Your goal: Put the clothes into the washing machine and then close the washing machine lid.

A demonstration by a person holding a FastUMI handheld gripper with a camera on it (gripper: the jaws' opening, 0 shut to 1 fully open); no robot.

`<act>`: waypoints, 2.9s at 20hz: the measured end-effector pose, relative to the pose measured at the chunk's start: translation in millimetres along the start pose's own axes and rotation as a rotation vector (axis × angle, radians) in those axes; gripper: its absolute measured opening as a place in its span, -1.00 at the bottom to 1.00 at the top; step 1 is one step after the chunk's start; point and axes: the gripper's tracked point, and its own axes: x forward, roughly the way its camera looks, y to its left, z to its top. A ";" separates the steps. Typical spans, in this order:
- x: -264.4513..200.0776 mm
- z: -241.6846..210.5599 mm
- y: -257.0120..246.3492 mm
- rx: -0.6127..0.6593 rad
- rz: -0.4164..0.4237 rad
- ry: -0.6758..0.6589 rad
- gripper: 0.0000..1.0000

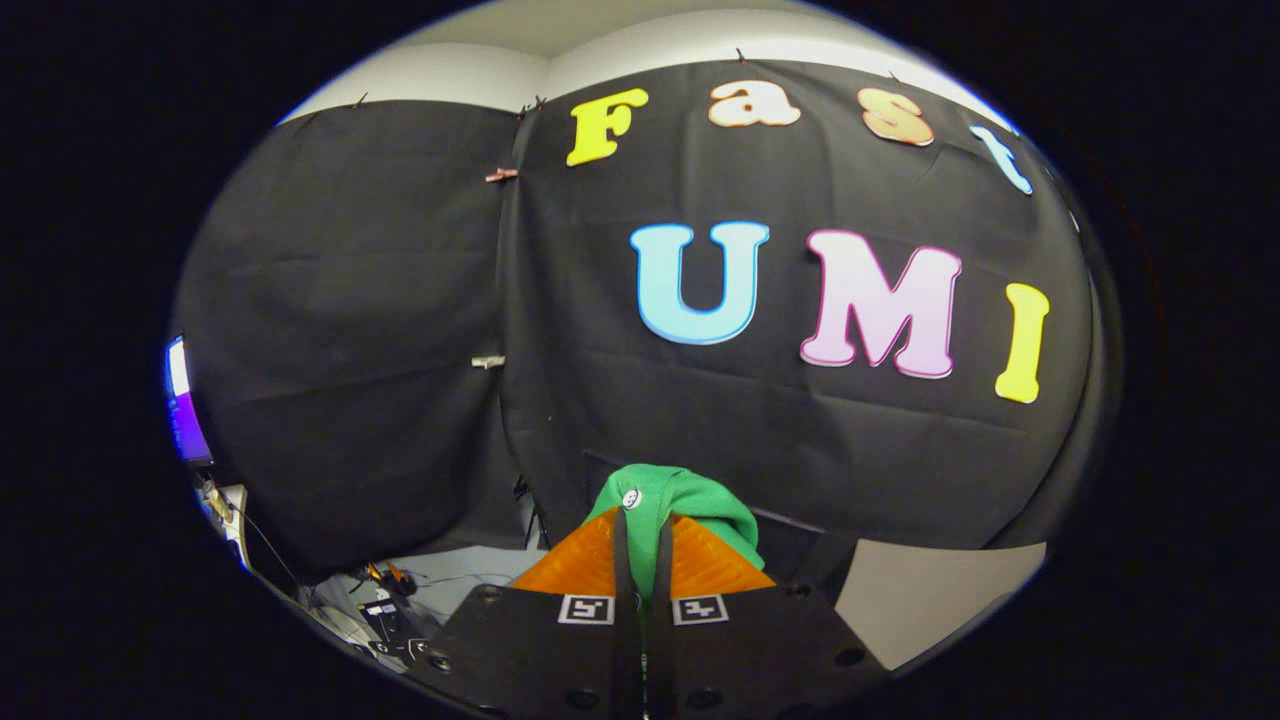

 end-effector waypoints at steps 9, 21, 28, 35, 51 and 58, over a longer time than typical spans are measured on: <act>95.5 -112.5 15.7 -0.054 0.087 0.281 -0.87; 140.6 -218.1 -4.8 0.015 0.035 0.611 -0.86; 147.4 -182.9 11.5 0.098 0.108 0.486 0.94; 144.6 -153.6 21.5 0.063 0.155 0.375 0.98; 159.0 -44.1 -67.6 0.117 -0.179 -0.106 0.98; 162.3 -41.0 -136.8 0.170 -0.422 -0.134 0.97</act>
